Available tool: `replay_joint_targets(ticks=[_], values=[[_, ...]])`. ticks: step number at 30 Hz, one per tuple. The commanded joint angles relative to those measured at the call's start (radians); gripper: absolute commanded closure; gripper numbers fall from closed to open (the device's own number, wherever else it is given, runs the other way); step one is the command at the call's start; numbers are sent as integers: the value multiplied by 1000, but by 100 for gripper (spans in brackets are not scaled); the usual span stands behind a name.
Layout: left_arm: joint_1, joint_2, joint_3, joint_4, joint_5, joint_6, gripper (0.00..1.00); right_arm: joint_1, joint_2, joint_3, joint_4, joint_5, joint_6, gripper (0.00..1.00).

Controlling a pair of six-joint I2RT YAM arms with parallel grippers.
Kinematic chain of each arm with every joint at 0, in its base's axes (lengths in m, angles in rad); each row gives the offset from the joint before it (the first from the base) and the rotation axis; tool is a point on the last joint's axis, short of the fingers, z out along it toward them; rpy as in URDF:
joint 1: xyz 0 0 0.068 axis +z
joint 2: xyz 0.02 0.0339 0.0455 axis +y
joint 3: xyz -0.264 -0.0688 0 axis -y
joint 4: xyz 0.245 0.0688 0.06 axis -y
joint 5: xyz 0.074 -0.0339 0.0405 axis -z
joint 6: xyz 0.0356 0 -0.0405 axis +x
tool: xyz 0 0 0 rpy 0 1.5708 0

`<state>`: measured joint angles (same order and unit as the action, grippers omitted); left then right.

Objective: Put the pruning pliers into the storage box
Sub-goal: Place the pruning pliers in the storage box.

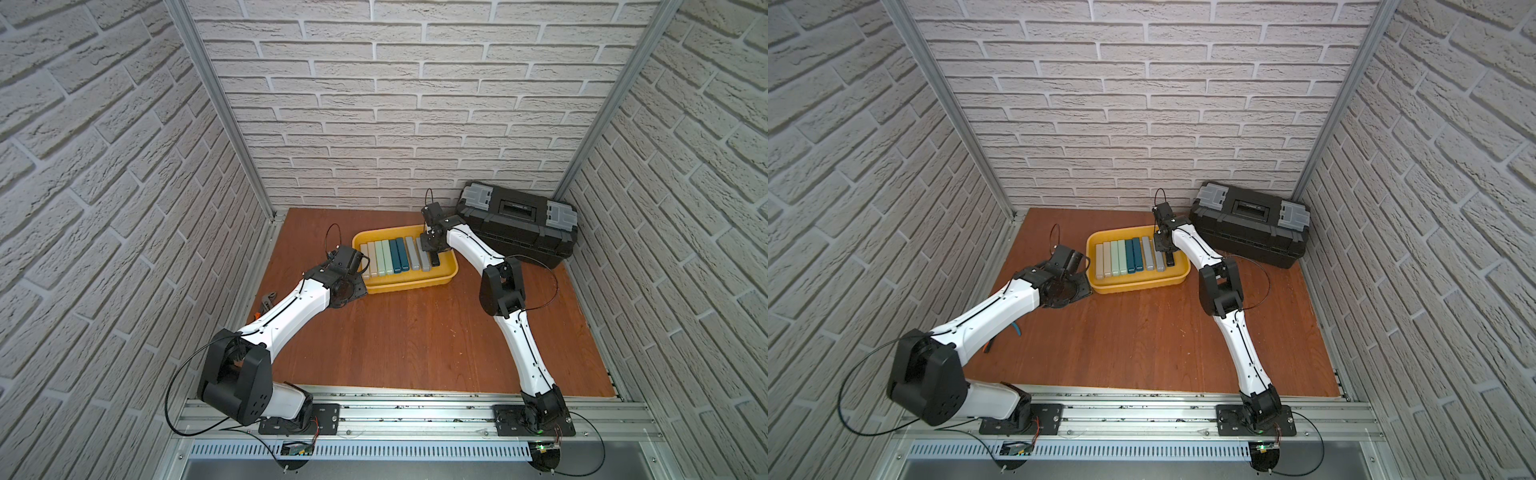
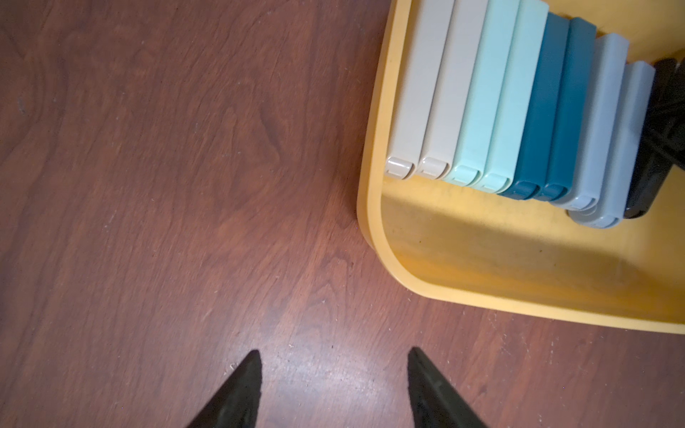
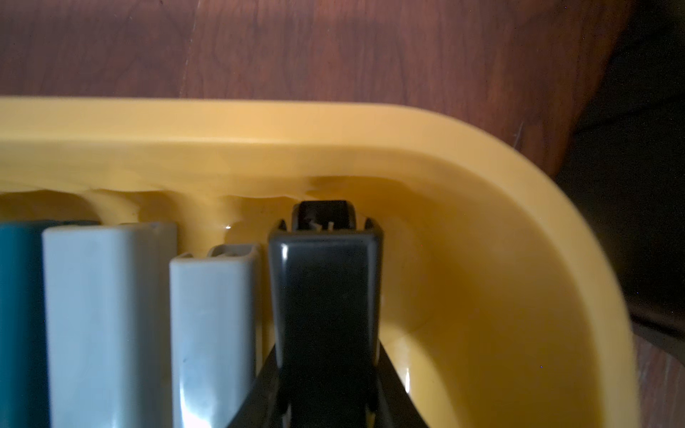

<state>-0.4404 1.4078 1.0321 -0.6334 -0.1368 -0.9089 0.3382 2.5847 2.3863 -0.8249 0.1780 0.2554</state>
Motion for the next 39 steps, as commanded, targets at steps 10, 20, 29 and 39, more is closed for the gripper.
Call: replay_joint_targets(ticks=[10, 20, 29, 39], values=[[5, 2, 7, 3, 20, 20, 37, -4, -39, 9, -12, -26, 37, 55], [4, -48, -26, 8, 28, 25, 37, -2, -131, -48, -8, -46, 49, 50], [-4, -85, -46, 19, 42, 28, 37, -2, -266, -174, 1, -16, 44, 50], [-11, -145, -81, 26, 41, 37, 37, -2, -517, -454, 44, 42, 70, 59]])
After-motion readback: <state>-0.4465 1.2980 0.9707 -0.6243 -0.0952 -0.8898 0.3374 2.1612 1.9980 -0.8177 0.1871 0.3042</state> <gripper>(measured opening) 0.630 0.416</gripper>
